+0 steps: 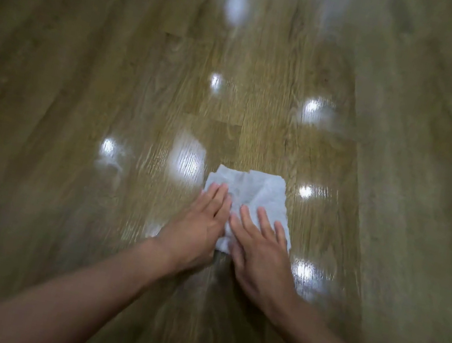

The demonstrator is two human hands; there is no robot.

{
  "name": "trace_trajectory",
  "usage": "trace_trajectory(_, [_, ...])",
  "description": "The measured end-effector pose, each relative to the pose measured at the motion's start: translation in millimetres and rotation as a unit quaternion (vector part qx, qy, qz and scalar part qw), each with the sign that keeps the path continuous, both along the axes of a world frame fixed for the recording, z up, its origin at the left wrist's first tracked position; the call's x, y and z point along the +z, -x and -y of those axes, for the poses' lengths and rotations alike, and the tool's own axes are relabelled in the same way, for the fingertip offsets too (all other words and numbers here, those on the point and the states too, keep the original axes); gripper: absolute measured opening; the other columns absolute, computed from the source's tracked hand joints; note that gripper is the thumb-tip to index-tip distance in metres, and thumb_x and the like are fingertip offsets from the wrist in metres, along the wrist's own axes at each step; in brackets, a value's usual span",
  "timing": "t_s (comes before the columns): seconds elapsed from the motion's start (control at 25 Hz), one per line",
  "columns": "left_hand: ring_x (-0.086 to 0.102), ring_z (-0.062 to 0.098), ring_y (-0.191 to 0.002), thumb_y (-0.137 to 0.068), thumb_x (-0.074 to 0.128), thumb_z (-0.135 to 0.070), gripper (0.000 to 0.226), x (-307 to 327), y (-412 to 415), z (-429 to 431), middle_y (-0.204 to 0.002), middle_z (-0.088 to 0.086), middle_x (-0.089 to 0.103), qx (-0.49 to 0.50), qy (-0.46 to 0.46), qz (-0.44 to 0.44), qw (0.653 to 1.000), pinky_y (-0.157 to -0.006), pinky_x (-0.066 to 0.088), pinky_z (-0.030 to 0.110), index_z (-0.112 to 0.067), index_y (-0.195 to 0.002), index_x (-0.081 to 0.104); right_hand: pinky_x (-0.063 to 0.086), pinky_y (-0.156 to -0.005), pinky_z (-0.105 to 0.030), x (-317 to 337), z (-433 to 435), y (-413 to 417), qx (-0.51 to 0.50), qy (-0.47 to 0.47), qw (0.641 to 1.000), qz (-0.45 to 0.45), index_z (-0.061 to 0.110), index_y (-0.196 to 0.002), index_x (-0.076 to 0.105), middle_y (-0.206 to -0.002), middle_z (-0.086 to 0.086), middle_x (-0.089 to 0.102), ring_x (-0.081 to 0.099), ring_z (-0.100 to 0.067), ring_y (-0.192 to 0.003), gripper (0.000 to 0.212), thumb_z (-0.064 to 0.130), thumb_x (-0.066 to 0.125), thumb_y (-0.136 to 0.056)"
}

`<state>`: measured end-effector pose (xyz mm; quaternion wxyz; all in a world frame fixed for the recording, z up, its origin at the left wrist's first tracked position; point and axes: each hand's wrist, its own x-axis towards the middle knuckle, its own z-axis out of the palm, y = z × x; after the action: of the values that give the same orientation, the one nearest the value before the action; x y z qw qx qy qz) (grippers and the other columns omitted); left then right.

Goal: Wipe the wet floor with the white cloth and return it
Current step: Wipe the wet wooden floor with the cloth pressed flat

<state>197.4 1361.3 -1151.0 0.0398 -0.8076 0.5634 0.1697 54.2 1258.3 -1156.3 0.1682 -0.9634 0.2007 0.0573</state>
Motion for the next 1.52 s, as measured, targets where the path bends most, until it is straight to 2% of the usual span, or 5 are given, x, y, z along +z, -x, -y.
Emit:
trace_trajectory(0.24, [-0.004, 0.011, -0.149, -0.102, 0.031, -0.035, 0.062, -6, -54, -4, -0.162, -0.001, -0.001, -0.023, 0.055, -0.043, 0.997, -0.119, -0.003, 0.045, -0.015, -0.154, 0.003, -0.006, -0.117, -0.048, -9, 20, -73, -0.03, 0.057, 0.998, -0.011, 0.028, -0.154, 0.01, -0.163, 0.005, 0.002, -0.005, -0.024, -0.149, 0.055, 0.044, 0.018, -0.102])
trace_trajectory(0.6, [0.0, 0.033, -0.148, -0.099, 0.04, -0.027, 0.058, 2, -223, 35, -0.16, 0.015, 0.003, 0.092, -0.007, 0.022, 0.995, -0.115, 0.005, 0.059, -0.015, -0.152, 0.019, -0.006, -0.118, -0.054, -21, 39, -271, -0.025, 0.042, 0.998, -0.027, 0.025, -0.154, 0.007, -0.163, 0.003, 0.0, -0.007, -0.027, -0.149, 0.055, 0.042, 0.015, -0.103])
trace_trajectory(1.04, [0.064, 0.015, -0.114, -0.084, 0.05, -0.02, 0.038, -9, -54, -123, -0.132, 0.003, 0.061, 0.181, 0.308, -0.055, 0.932, -0.095, 0.052, 0.03, -0.006, -0.113, 0.071, 0.012, -0.119, -0.051, -18, -96, -102, 0.122, 0.087, 0.989, 0.018, 0.013, -0.153, 0.022, -0.162, -0.003, 0.015, 0.007, -0.027, -0.149, 0.059, 0.039, 0.023, -0.1])
trace_trajectory(1.2, [0.059, 0.021, -0.118, -0.086, 0.034, -0.029, 0.054, -9, -63, -115, -0.15, 0.005, 0.04, 0.204, 0.206, -0.101, 0.952, -0.083, 0.057, 0.037, -0.009, -0.132, 0.052, 0.016, -0.119, -0.049, -16, -77, -123, 0.162, 0.106, 0.981, 0.023, 0.015, -0.153, 0.023, -0.161, -0.001, 0.019, 0.011, -0.024, -0.149, 0.059, 0.042, 0.022, -0.1])
trace_trajectory(1.52, [0.029, 0.026, -0.142, -0.103, 0.022, -0.025, 0.048, -6, -167, -45, -0.162, 0.0, -0.003, 0.28, 0.133, -0.098, 0.946, -0.105, 0.034, 0.045, -0.015, -0.15, 0.016, 0.003, -0.12, -0.047, -8, -35, -251, 0.089, 0.073, 0.992, -0.052, 0.025, -0.155, 0.003, -0.163, 0.008, -0.003, -0.003, -0.02, -0.15, 0.055, 0.042, 0.015, -0.103])
